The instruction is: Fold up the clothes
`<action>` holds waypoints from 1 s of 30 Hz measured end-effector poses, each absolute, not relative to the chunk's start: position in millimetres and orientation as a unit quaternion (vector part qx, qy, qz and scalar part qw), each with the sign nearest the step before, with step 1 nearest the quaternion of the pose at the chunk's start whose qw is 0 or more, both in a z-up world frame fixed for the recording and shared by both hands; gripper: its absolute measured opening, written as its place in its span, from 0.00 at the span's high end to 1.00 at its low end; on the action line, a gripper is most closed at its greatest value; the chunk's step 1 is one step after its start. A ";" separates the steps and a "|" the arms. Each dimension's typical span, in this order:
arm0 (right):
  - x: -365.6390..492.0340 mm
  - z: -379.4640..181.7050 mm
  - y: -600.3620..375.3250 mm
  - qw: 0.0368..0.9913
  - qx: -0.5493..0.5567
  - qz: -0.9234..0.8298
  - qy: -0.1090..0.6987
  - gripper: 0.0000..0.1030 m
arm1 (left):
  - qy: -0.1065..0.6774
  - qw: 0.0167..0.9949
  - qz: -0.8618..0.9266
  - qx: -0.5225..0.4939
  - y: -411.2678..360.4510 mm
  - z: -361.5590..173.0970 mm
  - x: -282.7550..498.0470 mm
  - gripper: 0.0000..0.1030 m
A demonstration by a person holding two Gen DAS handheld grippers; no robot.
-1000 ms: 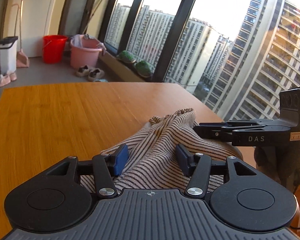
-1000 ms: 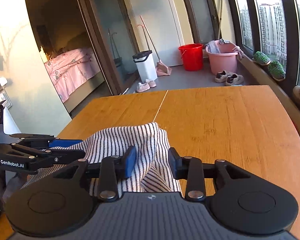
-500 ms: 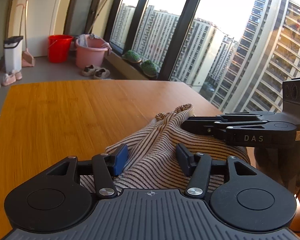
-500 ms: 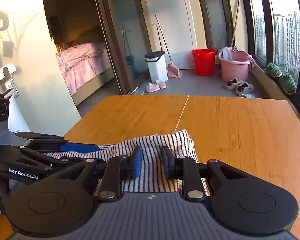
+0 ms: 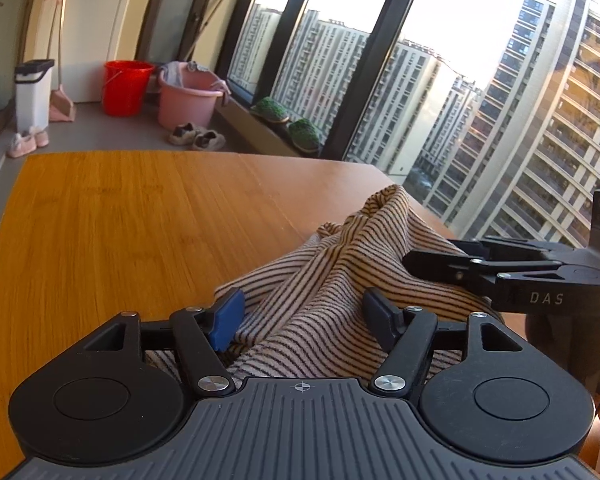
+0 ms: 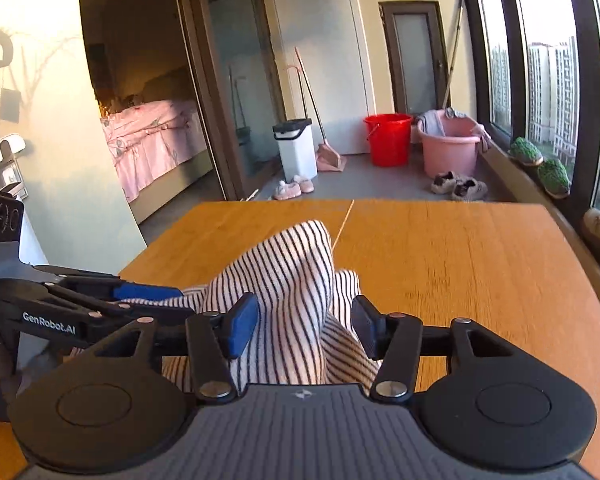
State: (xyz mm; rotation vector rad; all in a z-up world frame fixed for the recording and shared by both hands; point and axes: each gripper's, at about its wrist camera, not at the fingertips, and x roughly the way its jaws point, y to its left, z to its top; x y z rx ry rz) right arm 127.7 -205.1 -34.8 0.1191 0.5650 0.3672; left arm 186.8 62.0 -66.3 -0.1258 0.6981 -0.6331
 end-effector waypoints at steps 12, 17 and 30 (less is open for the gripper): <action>126.1 -44.1 -209.3 0.941 0.061 0.182 0.279 0.50 | 0.327 0.888 -0.316 -0.074 73.4 -61.5 179.2 0.21; 124.7 -43.9 -207.6 0.942 0.054 0.185 0.276 0.51 | 0.277 0.886 -0.372 -0.001 65.4 -41.4 155.6 0.28; 131.6 -34.6 -197.6 0.938 0.026 0.192 0.288 0.53 | 0.311 0.878 -0.364 -0.001 54.4 -46.5 160.7 0.67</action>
